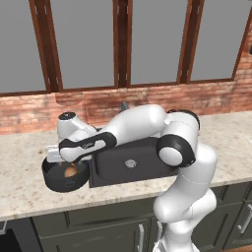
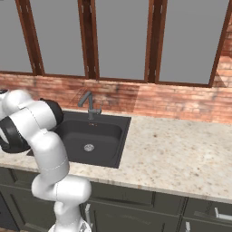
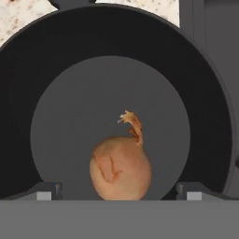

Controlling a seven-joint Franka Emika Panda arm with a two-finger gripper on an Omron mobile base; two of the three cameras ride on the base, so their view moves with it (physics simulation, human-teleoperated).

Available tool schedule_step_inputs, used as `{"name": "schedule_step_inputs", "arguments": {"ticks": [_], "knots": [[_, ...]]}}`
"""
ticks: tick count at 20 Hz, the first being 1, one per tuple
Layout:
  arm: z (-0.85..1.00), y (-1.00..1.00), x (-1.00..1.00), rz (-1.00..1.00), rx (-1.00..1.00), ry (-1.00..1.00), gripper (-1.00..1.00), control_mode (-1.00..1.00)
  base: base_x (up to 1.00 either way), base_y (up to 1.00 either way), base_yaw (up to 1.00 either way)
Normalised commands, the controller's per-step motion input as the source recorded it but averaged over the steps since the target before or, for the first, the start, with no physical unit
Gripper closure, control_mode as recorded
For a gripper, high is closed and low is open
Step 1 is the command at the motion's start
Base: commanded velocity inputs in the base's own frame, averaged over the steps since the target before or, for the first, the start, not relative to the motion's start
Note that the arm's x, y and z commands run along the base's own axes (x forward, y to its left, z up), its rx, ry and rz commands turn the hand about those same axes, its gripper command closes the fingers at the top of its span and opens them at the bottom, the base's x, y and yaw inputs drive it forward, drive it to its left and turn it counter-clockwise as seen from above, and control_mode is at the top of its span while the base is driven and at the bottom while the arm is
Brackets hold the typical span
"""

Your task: Dump the onion from the pot into the sink. Then turn on the water and wash the onion. Then turn off the water and put the onion back in the pot.

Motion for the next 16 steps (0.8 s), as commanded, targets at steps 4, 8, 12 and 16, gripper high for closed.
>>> {"name": "schedule_step_inputs", "arguments": {"ticks": [4, 8, 12, 16], "knots": [[0.0, 0.0, 0.0, 0.0, 0.0, 0.0, -1.0, -1.0, 0.0, 0.0, 0.0], [0.13, 0.0, 0.0, 0.0, 0.0, 0.0, -1.0, -1.0, 0.0, 0.0, 0.0], [0.58, -0.09, -0.23, 0.0, 0.0, -0.03, -1.0, -1.0, 0.0, 0.0, 0.0], [0.57, -0.22, -0.4, 0.0, 0.0, -0.03, -1.0, -1.0, 0.0, 0.0, 0.0]]}}
